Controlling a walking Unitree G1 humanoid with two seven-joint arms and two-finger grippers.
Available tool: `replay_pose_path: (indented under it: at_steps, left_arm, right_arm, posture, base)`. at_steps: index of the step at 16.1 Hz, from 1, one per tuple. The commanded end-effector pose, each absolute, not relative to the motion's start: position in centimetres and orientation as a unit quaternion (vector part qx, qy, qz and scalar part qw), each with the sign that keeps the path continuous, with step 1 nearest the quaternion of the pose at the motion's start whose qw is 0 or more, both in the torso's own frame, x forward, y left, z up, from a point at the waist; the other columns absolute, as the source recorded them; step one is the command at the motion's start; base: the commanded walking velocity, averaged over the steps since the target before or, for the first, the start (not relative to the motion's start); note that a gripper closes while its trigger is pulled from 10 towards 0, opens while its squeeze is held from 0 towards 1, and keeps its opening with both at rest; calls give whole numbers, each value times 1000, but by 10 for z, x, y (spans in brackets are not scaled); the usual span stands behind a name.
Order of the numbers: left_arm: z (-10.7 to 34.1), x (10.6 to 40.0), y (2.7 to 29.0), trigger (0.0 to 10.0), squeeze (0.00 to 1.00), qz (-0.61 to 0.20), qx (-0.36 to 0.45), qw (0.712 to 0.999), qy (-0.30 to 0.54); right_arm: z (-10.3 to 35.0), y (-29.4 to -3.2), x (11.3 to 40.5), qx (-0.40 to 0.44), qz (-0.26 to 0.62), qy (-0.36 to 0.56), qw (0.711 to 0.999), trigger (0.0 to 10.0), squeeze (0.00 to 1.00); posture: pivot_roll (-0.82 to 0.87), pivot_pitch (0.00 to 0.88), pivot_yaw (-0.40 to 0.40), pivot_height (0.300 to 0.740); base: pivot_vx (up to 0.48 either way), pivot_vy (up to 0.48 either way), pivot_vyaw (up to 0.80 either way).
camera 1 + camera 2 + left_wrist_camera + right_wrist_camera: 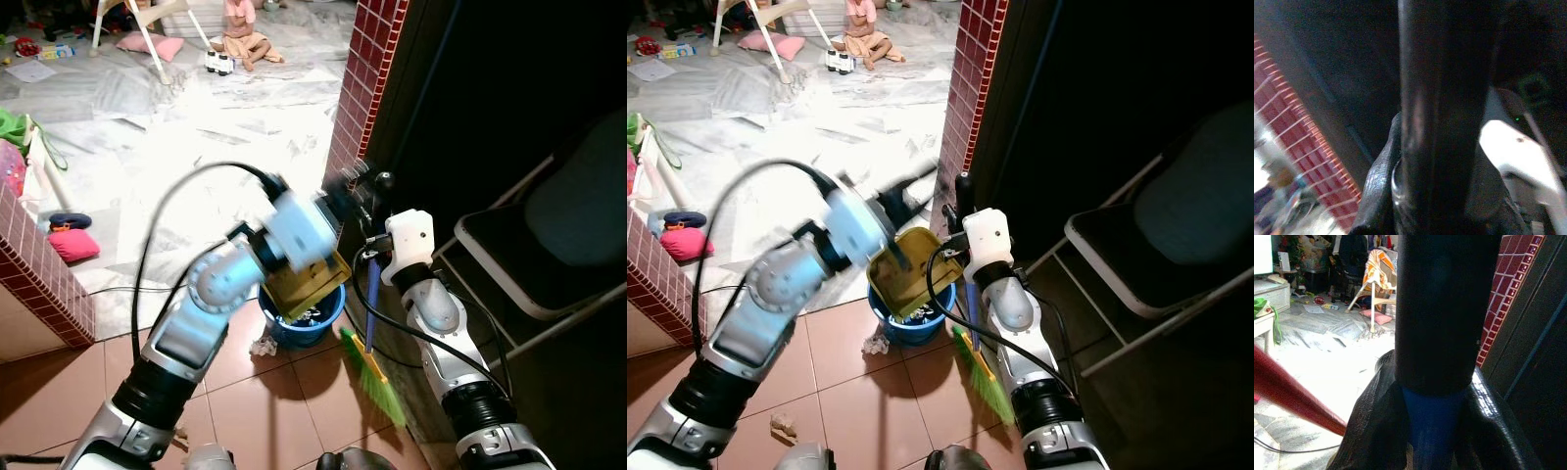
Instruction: Sweep floor
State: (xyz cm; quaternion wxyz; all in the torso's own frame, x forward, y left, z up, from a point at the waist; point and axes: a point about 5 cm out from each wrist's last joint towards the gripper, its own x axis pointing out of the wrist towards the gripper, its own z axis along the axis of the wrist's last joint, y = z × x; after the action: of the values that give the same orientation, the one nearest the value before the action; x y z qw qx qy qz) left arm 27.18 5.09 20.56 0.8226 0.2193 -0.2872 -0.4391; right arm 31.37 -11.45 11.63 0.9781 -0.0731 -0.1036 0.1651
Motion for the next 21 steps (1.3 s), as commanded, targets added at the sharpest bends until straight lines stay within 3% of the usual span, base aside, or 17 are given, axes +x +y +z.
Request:
replay_pose_path:
  at_steps: [1,4,11,14,16,18,20,21]
  left_arm:
    - [202,267,47,10000,0,-467,268,792,-289]
    - [191,259,44,10000,0,-512,336,734,-294]
    - [189,257,39,10000,0,-490,342,735,-320]
    - [200,269,44,10000,0,-455,335,755,-332]
    - [201,266,41,10000,0,-458,343,744,-346]
    - [210,274,45,10000,0,-417,327,772,-352]
    - [242,302,69,10000,0,-297,254,848,-357]
    - [254,308,77,10000,0,-260,220,868,-362]
  right_arm:
    - [130,-118,318,-84,162,-132,974,10000,0]
    - [132,-116,320,-87,166,-134,973,10000,0]
    - [134,-115,322,-90,168,-137,972,10000,0]
    - [134,-115,322,-92,169,-138,972,10000,0]
    - [134,-114,323,-94,170,-139,971,10000,0]
    - [135,-113,324,-94,170,-140,971,10000,0]
    - [134,-113,324,-94,170,-140,971,10000,0]
    - [134,-113,324,-94,169,-140,971,10000,0]
  posture:
    - [22,50,-99,740]
    - [18,50,-106,740]
    - [13,43,-111,740]
    - [14,39,-115,740]
    - [17,33,-117,740]
    - [13,31,-112,740]
    - [17,26,-113,740]
    - [20,23,-114,740]
  base:
    - [0,0,0]
    - [0,0,0]
    - [0,0,0]
    - [0,0,0]
    - [0,0,0]
    - [0,0,0]
    - [0,0,0]
    - [0,0,0]
